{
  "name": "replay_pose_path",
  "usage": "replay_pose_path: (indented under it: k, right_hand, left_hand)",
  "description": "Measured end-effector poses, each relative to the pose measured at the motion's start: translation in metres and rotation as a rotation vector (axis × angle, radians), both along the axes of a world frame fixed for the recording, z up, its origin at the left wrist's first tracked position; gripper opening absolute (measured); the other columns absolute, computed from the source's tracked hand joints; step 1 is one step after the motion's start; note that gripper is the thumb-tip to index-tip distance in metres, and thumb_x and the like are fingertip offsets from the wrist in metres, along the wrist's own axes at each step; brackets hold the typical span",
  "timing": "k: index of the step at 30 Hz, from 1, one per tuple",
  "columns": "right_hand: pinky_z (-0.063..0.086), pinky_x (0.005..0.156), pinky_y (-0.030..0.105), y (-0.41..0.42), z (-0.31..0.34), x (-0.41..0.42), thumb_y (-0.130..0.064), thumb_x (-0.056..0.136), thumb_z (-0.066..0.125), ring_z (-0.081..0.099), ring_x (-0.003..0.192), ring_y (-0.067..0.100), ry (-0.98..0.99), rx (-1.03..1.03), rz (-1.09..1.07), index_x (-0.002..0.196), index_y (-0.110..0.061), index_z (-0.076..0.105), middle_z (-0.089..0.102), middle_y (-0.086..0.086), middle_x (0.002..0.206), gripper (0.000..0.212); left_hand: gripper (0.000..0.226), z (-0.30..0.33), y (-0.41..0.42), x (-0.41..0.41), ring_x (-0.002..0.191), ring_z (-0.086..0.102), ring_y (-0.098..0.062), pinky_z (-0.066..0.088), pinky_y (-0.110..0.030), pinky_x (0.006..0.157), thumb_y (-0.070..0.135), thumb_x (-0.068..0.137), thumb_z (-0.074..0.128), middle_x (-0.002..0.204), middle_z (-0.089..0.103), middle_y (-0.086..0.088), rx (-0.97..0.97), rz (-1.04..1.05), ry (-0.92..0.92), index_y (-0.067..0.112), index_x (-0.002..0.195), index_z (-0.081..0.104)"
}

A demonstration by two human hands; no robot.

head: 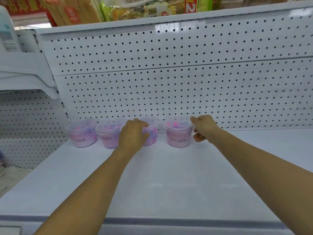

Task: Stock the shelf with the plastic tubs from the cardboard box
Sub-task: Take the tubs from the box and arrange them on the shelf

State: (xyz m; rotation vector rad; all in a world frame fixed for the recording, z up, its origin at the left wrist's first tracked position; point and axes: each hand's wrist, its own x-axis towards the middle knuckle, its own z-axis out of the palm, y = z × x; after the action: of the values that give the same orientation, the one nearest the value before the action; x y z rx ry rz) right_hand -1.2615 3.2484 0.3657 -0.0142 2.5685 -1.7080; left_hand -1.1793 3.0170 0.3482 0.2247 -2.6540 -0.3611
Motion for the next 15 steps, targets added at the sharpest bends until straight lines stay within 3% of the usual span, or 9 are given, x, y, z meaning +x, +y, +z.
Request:
replay_pose_path:
  k: [3,6,12,15]
  right_hand:
    - [0.057,0.08,0.045,0.008,-0.002,0.016,-0.041,0.097,0.043,0.065,0.092,0.032,0.103,0.208,0.041,0.129,-0.008,0.051,0.059,0.008,0.108,0.047]
    - [0.04,0.102,0.038,0.018,-0.004,0.043,-0.044,0.097,0.043,0.048,0.125,0.026,0.231,0.275,0.098,0.144,-0.016,0.038,0.043,0.007,0.144,0.055]
    - [0.036,0.105,0.039,0.046,-0.019,0.14,-0.043,0.095,0.048,0.031,0.135,0.022,0.636,0.551,0.087,0.146,-0.023,0.035,0.032,0.002,0.15,0.057]
    - [0.037,0.103,0.037,0.063,-0.034,0.196,-0.039,0.094,0.051,0.03,0.136,0.019,0.722,0.515,0.029,0.145,-0.025,0.037,0.031,0.0,0.151,0.054]
  left_hand:
    - [0.053,0.0,0.002,0.009,0.124,0.043,-0.026,0.037,-0.037,0.1,0.036,0.086,0.065,0.134,0.053,-0.004,-0.039,-0.044,0.0,0.02,0.134,0.052]
    - [0.062,-0.005,0.013,0.029,0.132,0.038,-0.026,0.028,-0.038,0.108,0.047,0.087,0.062,0.143,0.046,-0.005,-0.066,-0.082,0.048,0.019,0.14,0.045]
    - [0.073,-0.016,0.05,0.096,0.133,0.038,-0.028,0.029,-0.046,0.11,0.065,0.085,0.033,0.138,0.049,-0.004,-0.125,-0.204,0.238,0.017,0.138,0.046]
    - [0.069,-0.022,0.073,0.137,0.139,0.03,-0.028,0.024,-0.049,0.114,0.064,0.088,0.034,0.142,0.046,-0.004,-0.149,-0.249,0.285,0.018,0.138,0.046]
